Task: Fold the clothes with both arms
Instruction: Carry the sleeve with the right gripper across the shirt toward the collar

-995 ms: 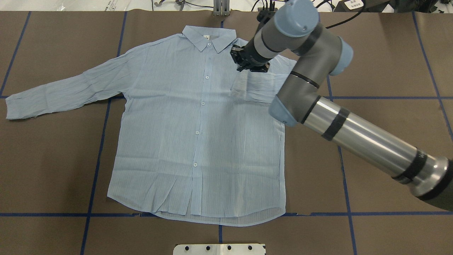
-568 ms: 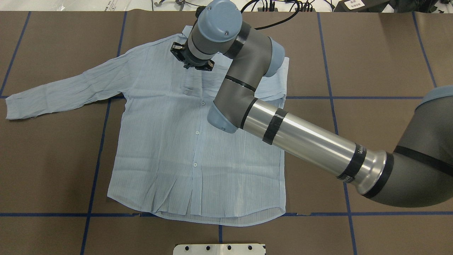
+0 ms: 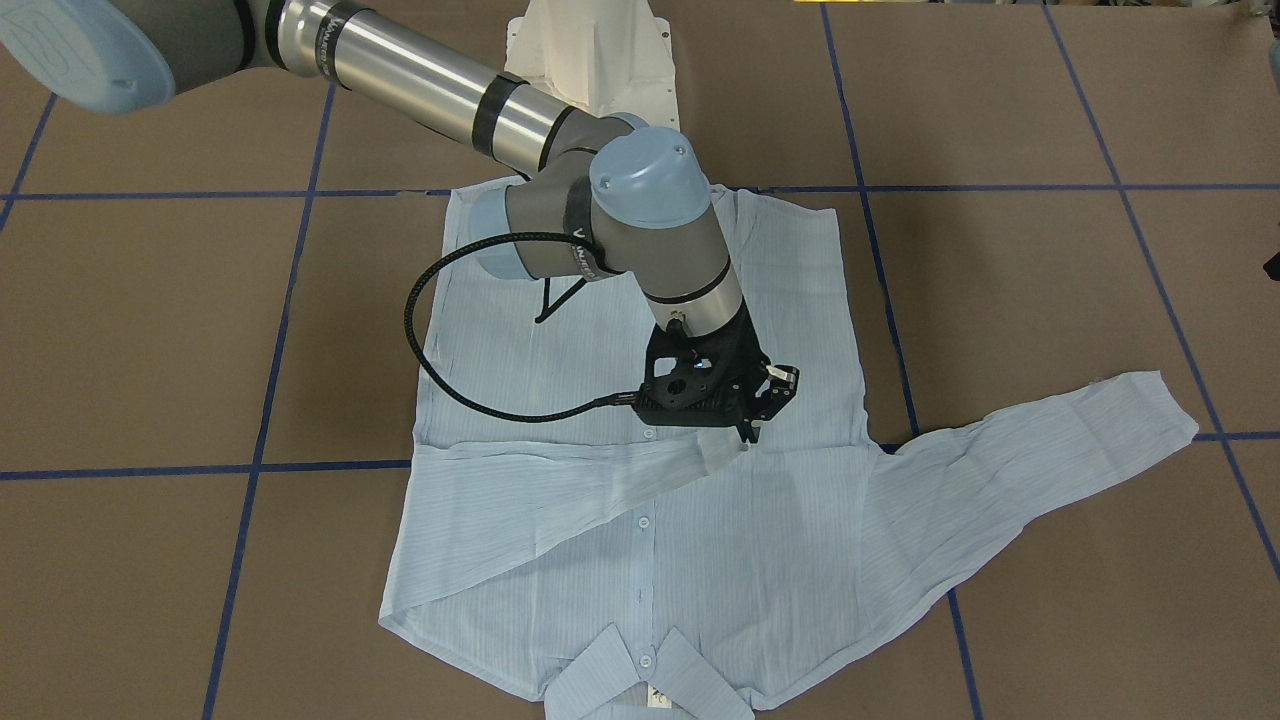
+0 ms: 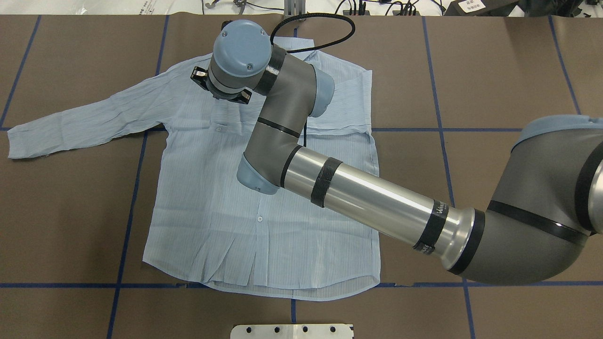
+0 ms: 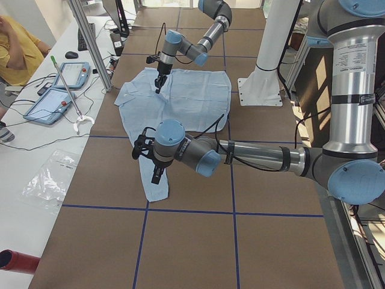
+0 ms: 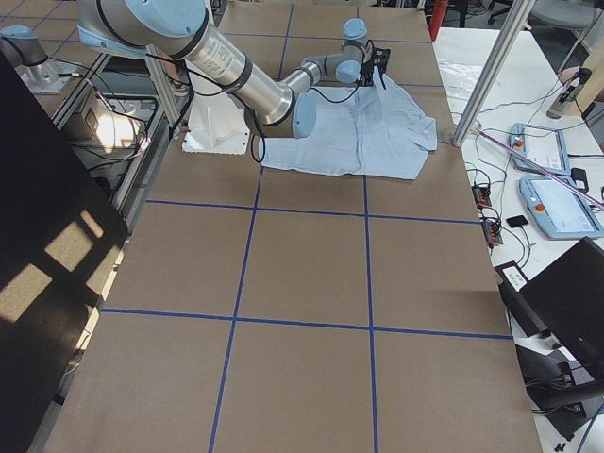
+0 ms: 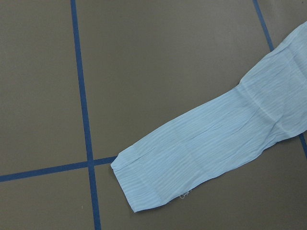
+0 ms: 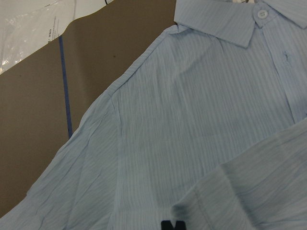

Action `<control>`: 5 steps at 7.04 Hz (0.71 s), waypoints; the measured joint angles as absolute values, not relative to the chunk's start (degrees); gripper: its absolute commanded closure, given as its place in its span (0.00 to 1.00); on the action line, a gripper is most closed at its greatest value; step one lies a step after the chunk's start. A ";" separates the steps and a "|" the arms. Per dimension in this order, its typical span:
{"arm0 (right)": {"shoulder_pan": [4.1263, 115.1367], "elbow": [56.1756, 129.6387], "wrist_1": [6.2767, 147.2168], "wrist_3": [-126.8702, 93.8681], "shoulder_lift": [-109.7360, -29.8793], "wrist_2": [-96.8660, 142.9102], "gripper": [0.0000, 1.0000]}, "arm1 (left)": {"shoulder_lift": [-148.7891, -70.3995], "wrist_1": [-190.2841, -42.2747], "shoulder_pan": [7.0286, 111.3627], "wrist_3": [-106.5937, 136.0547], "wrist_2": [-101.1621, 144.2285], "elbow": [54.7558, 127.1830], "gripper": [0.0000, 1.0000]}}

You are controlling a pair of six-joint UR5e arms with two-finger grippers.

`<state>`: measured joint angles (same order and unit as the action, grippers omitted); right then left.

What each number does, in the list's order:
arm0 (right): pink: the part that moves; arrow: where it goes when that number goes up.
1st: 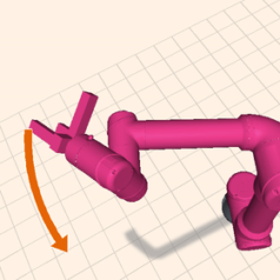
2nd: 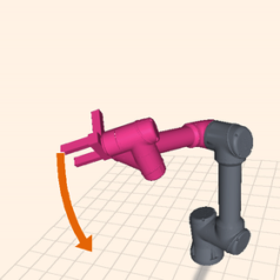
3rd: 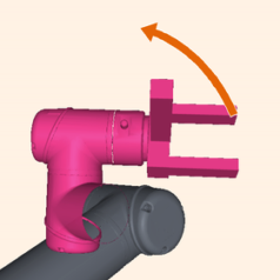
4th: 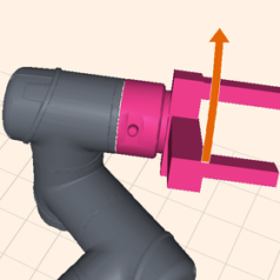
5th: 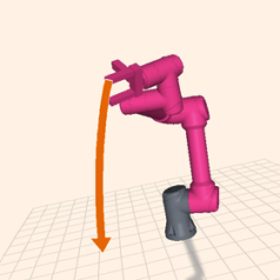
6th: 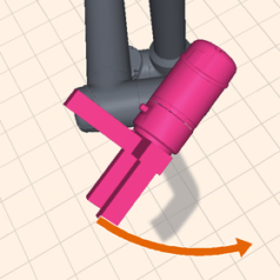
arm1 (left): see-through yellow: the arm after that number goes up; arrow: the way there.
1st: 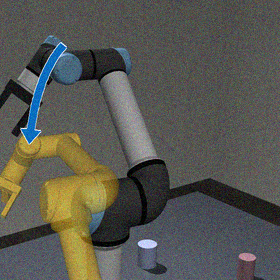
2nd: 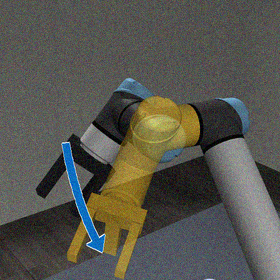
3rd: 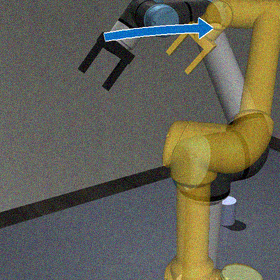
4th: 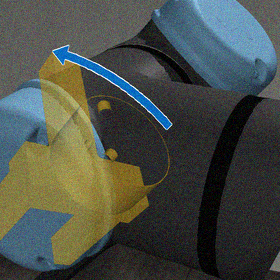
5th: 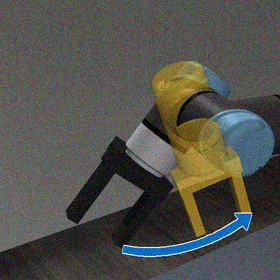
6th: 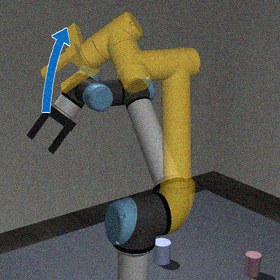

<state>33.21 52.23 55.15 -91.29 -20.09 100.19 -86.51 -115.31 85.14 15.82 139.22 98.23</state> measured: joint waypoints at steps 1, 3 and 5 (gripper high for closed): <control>32.73 51.75 55.17 -91.75 -19.83 99.22 0.01 | -86.67 -115.29 85.11 15.85 139.22 98.05 0.00; 31.96 51.36 55.43 -94.35 -19.26 97.36 0.01 | -88.50 -115.19 84.25 15.99 139.18 96.24 0.00; 32.55 51.59 56.82 -97.23 -18.99 97.51 0.01 | -94.34 -115.36 81.03 20.60 138.80 90.73 0.00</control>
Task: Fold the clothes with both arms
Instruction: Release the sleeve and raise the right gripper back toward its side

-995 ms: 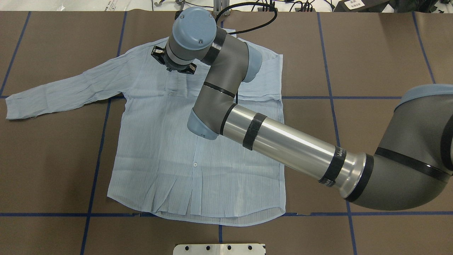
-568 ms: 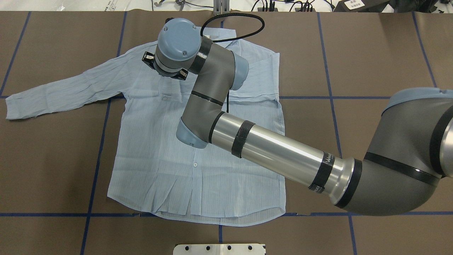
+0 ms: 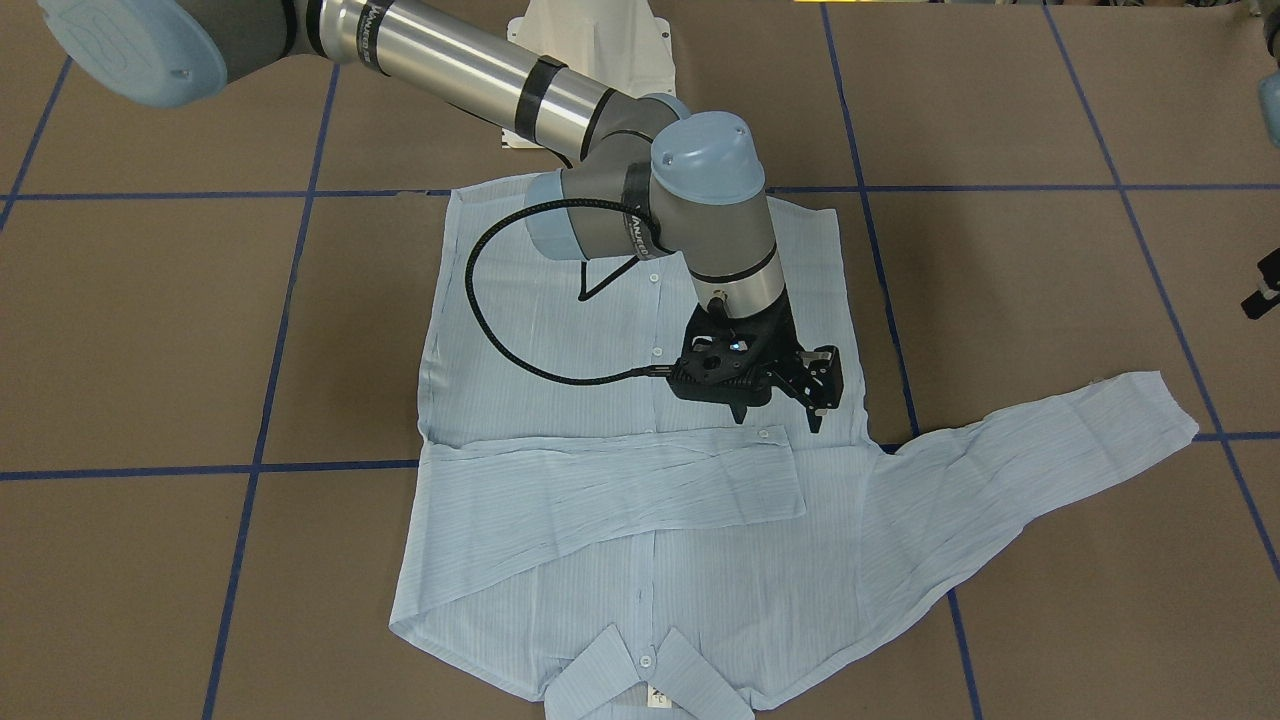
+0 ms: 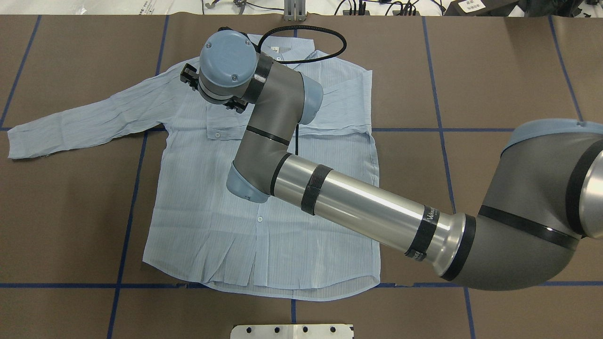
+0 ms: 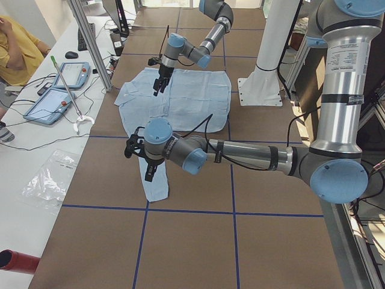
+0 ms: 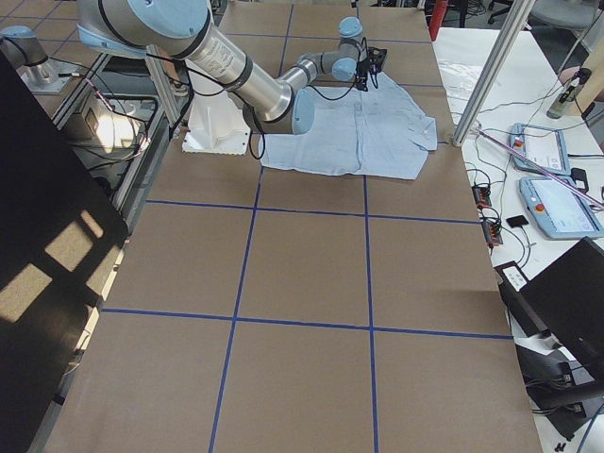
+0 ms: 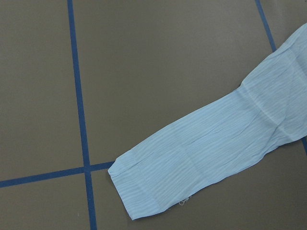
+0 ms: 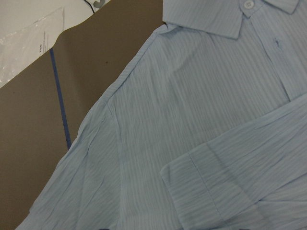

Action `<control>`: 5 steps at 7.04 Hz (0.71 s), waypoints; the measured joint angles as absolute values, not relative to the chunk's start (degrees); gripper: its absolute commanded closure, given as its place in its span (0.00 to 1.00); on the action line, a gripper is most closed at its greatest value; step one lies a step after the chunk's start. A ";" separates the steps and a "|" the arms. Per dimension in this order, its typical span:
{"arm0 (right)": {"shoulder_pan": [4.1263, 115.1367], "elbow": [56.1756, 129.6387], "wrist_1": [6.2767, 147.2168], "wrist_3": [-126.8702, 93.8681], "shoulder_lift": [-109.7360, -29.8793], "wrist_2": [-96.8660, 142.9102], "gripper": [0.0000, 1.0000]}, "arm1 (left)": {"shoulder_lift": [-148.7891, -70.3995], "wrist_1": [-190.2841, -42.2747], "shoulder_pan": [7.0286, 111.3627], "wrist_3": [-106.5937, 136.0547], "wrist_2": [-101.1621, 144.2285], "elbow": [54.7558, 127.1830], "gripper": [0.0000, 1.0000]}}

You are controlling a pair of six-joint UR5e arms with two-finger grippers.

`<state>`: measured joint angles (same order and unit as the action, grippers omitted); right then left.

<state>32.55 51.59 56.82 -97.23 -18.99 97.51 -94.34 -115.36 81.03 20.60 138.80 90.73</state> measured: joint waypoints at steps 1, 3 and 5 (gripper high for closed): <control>34.38 53.49 58.01 -97.53 -20.61 99.83 0.02 | -98.39 -115.84 79.20 23.83 138.40 86.08 0.00; 38.68 64.56 59.06 -96.99 -31.38 106.59 0.02 | -102.90 -119.26 76.86 28.12 137.37 76.09 0.04; 42.30 72.71 59.27 -94.55 -41.57 109.55 0.02 | -102.46 -123.21 75.67 31.80 137.29 70.37 0.05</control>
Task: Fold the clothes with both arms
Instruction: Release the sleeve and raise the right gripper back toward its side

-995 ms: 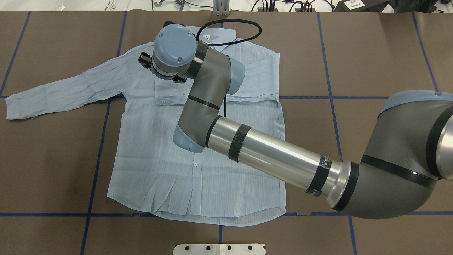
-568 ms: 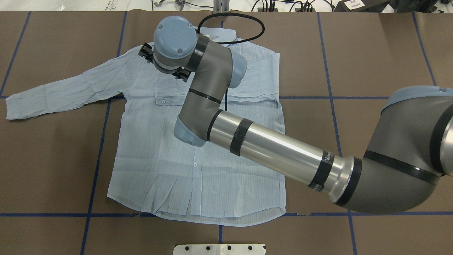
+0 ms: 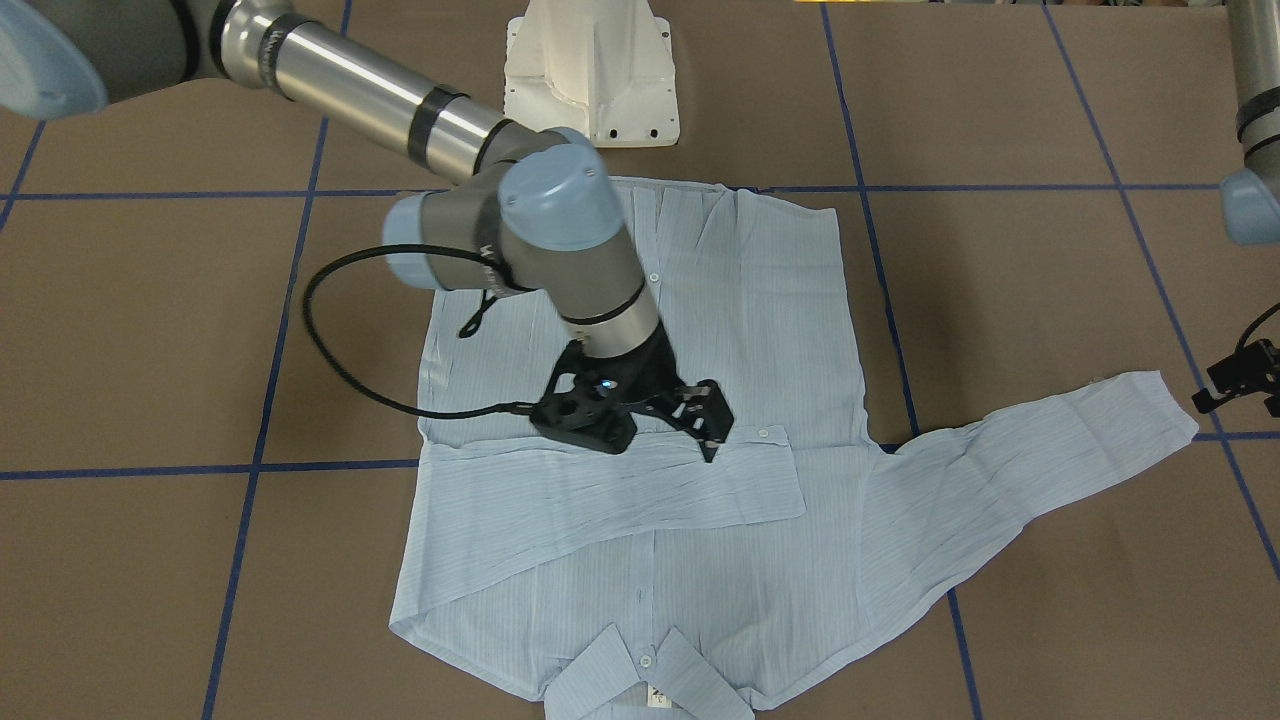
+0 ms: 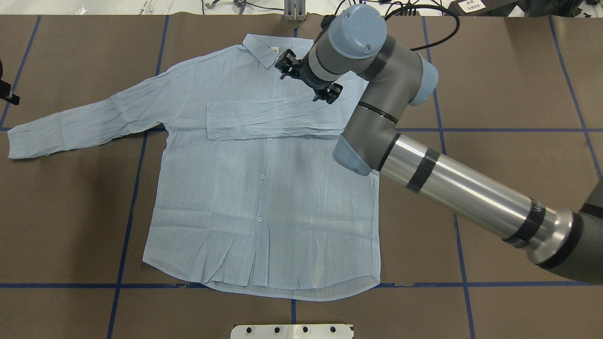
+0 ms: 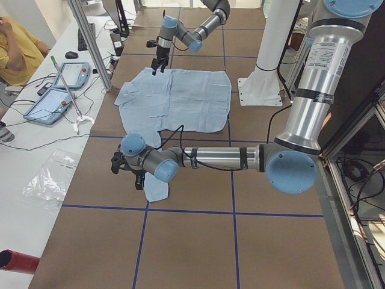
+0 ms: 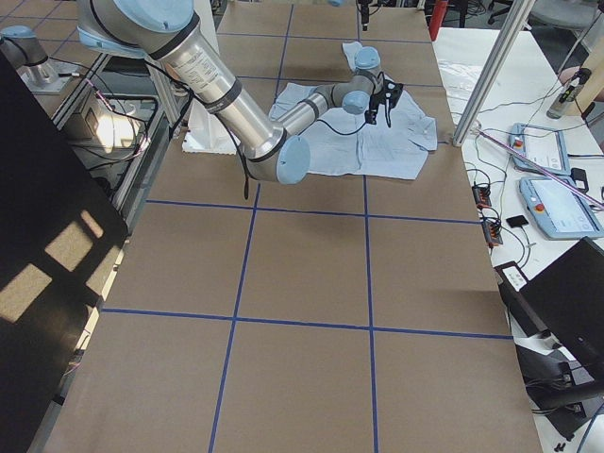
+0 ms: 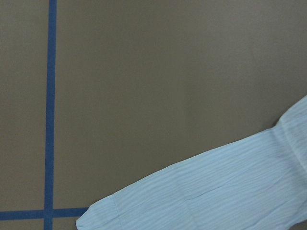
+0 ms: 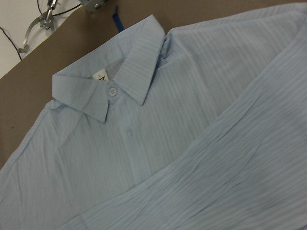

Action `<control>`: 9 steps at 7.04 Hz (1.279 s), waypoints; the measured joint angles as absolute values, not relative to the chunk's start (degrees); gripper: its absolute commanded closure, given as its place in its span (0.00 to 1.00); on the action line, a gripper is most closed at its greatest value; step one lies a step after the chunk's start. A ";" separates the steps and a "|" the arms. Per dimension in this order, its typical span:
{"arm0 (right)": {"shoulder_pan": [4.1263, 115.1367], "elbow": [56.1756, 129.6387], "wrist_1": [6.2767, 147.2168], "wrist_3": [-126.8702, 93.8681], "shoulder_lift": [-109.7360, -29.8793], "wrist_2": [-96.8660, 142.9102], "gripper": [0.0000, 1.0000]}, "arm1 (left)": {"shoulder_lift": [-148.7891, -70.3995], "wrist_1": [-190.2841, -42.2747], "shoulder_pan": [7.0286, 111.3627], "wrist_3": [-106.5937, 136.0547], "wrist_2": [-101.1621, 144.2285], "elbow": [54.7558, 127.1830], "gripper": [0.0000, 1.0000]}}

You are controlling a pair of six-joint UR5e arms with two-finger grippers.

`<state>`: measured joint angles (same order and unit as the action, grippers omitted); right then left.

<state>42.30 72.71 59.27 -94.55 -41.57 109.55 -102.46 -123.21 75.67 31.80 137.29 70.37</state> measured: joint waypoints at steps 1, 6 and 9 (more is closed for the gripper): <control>44.26 76.70 59.26 -92.56 -46.13 111.97 0.02 | -101.26 -126.30 75.42 32.71 137.45 68.49 0.05; 47.47 85.46 59.22 -90.63 -54.90 117.33 0.01 | -98.86 -133.68 72.59 34.29 137.69 63.63 0.11; 47.53 87.12 59.16 -90.61 -56.73 117.47 0.01 | -98.54 -134.19 70.66 34.35 137.72 63.47 0.29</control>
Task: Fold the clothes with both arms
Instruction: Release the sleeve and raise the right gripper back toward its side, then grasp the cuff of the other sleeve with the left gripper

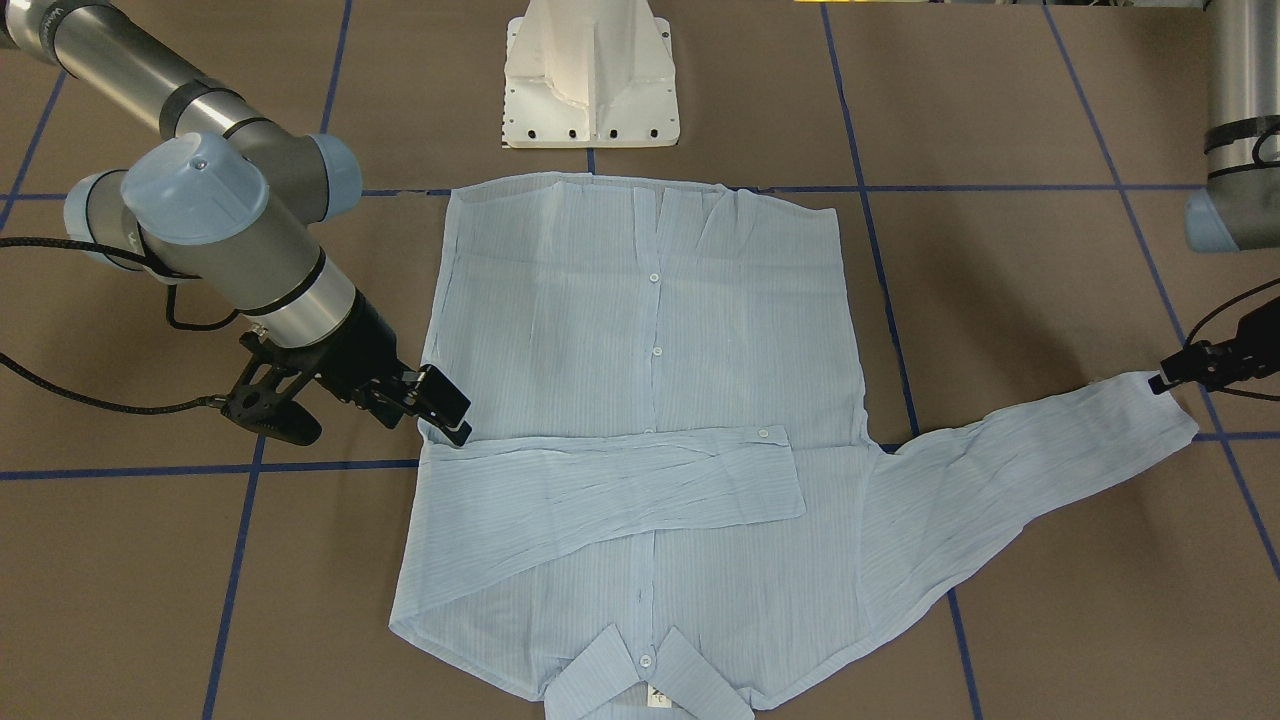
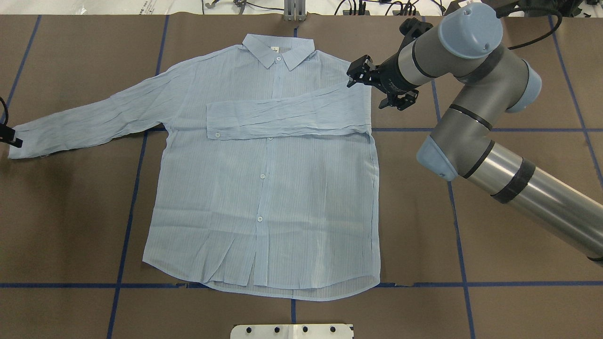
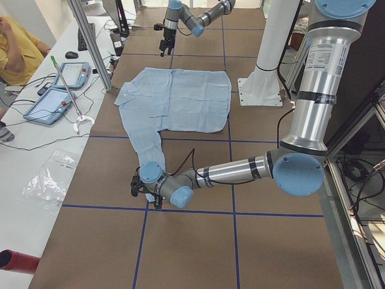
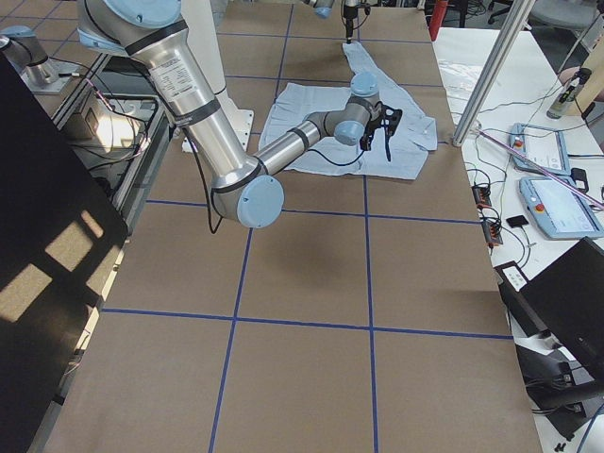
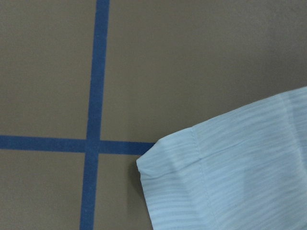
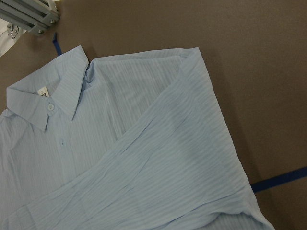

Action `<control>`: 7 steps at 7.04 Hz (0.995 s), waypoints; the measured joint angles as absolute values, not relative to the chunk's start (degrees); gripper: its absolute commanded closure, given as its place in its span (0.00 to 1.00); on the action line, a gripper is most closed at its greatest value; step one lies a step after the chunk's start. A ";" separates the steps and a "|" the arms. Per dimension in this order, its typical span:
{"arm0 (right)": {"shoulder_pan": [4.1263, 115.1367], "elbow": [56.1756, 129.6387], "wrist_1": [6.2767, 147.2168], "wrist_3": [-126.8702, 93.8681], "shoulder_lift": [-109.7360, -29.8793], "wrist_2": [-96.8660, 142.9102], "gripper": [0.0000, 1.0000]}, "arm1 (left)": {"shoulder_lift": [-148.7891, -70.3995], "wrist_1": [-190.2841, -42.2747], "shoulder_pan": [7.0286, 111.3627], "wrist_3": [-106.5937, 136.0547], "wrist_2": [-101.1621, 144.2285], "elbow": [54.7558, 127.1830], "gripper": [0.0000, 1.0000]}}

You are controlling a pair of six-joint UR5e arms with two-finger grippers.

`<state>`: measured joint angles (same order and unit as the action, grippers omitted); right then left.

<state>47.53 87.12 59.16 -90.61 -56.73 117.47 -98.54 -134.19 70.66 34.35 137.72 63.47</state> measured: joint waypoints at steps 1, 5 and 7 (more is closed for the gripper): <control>47.50 87.33 59.15 -90.62 -56.98 117.45 0.01 | -98.32 -134.22 70.23 34.31 137.72 63.47 0.32; 47.35 87.41 59.15 -90.61 -57.12 117.15 0.01 | -97.48 -134.29 69.80 34.36 137.73 63.67 1.00; 47.30 87.37 59.20 -90.62 -57.12 117.03 0.01 | -97.18 -134.24 69.80 34.80 137.74 64.12 1.00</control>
<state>47.30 87.37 59.20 -90.62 -57.12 117.03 -97.18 -134.24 69.80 34.80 137.74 64.12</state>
